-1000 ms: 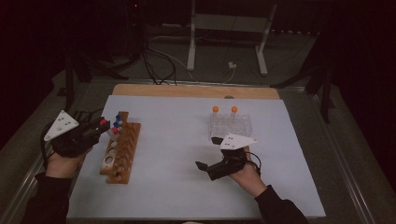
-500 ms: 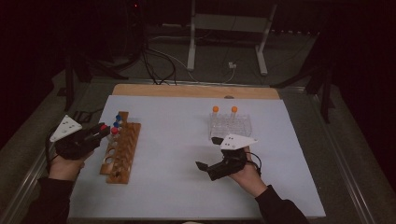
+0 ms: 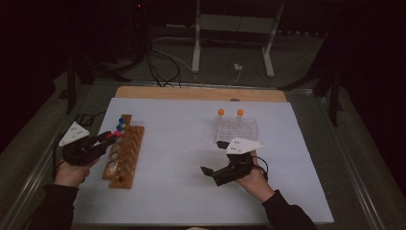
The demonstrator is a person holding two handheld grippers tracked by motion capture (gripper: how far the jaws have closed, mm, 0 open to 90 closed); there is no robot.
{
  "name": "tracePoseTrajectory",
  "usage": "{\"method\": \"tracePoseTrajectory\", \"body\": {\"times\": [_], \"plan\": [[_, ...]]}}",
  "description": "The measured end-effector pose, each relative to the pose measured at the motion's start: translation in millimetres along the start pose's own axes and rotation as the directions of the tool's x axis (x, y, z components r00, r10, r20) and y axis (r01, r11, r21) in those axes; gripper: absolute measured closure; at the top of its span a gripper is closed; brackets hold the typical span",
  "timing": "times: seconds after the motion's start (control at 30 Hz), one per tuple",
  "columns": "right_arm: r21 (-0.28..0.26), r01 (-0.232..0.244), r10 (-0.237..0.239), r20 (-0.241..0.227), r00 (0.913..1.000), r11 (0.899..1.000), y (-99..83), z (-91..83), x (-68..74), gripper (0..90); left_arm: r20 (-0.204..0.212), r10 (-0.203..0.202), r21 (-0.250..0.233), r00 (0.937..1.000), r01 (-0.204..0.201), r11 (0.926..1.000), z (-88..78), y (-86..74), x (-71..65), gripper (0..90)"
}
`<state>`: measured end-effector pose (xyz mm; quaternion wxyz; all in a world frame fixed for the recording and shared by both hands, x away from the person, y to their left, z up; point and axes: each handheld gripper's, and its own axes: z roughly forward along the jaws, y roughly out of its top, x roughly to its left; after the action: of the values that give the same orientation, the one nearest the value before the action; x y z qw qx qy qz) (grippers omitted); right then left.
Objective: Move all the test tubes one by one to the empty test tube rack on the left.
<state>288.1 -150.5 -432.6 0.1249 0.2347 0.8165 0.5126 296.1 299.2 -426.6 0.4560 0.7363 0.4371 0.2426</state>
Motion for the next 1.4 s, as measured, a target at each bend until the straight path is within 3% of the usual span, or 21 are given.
{"method": "tracePoseTrajectory", "body": {"times": [0.4, 1.07, 1.23, 1.3, 1.4], "plan": [[-0.002, -0.008, 0.008, 0.0, 1.0, 1.0, 0.0, -0.4, -1.7, 0.0, 0.001, -0.004, 0.052, 1.0, 0.004, 0.9987, 7.9, -7.7, 3.3, 71.2], [-0.002, -0.006, 0.006, 0.003, 1.0, 1.0, 0.1, -1.5, -1.8, 0.1, 0.033, -0.009, 0.064, 0.9994, 0.007, 0.9979, 6.3, -7.4, 3.7, 69.5], [-0.007, -0.008, 0.008, 0.002, 1.0, 1.0, 0.8, -2.5, -1.7, 0.0, 0.052, 0.008, 0.054, 0.9986, -0.011, 0.9985, -3.0, 0.9, -1.4, 51.5], [-0.007, -0.01, 0.01, 0.004, 0.9999, 1.0, 1.1, -3.1, -2.7, 0.0, 0.061, 0.022, 0.027, 0.9979, -0.023, 0.9994, -10.1, 6.4, -5.5, 46.2], [-0.013, -0.01, 0.01, 0.011, 0.9999, 1.0, 2.0, -5.1, -4.7, 0.0, 0.112, 0.036, -0.032, 0.9931, -0.032, 0.999, -18.5, 14.3, -15.1, 35.7]]}}
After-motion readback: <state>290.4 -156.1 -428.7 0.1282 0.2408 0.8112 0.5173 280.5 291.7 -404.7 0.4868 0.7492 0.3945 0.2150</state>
